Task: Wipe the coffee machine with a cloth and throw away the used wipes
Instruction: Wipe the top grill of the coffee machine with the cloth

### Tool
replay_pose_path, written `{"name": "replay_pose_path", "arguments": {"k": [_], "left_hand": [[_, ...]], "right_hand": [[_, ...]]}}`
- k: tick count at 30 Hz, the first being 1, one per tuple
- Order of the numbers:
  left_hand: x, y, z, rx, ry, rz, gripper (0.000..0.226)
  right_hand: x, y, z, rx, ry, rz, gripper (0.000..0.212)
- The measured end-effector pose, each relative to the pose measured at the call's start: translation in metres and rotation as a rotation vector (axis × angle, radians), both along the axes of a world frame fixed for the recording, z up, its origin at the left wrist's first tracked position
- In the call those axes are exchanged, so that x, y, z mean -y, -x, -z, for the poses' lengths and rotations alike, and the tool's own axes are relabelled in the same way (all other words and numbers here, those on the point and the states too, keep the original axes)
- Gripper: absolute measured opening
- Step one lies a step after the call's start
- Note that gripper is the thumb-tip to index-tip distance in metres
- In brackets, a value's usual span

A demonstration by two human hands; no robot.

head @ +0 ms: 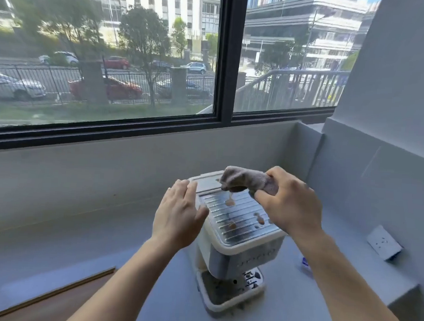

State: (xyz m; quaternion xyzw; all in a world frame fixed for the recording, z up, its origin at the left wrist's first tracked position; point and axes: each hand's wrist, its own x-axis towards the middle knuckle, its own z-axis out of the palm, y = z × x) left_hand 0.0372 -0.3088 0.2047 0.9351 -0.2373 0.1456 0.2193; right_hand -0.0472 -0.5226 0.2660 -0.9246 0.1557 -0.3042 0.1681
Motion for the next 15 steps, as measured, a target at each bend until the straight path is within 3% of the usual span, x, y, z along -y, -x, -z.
{"name": "replay_pose_path", "arguments": {"k": [2,5,10,12,15], "left_hand": [[0.02,-0.01,0.003,-0.137,-0.112,-0.061,0.062],[0.046,-0.015,0.007,-0.317,-0.089,-0.107,0.061],[0.056,-0.013,0.018,-0.35,-0.069,-0.161,0.063],[0.056,-0.013,0.02,-0.359,-0.055,-0.167,0.064],[0.056,-0.013,0.022,-0.331,-0.143,-0.168,0.064]], "right_hand": [[0.02,-0.002,0.009,-0.053,-0.014,-0.006,0.032],[0.036,-0.006,0.026,-0.143,-0.002,-0.036,0.035],[0.049,-0.011,0.049,-0.339,0.076,-0.141,0.063],[0.053,-0.017,0.049,-0.354,0.126,-0.284,0.078],[0.049,-0.029,0.049,-0.361,0.107,-0.558,0.07]]}}
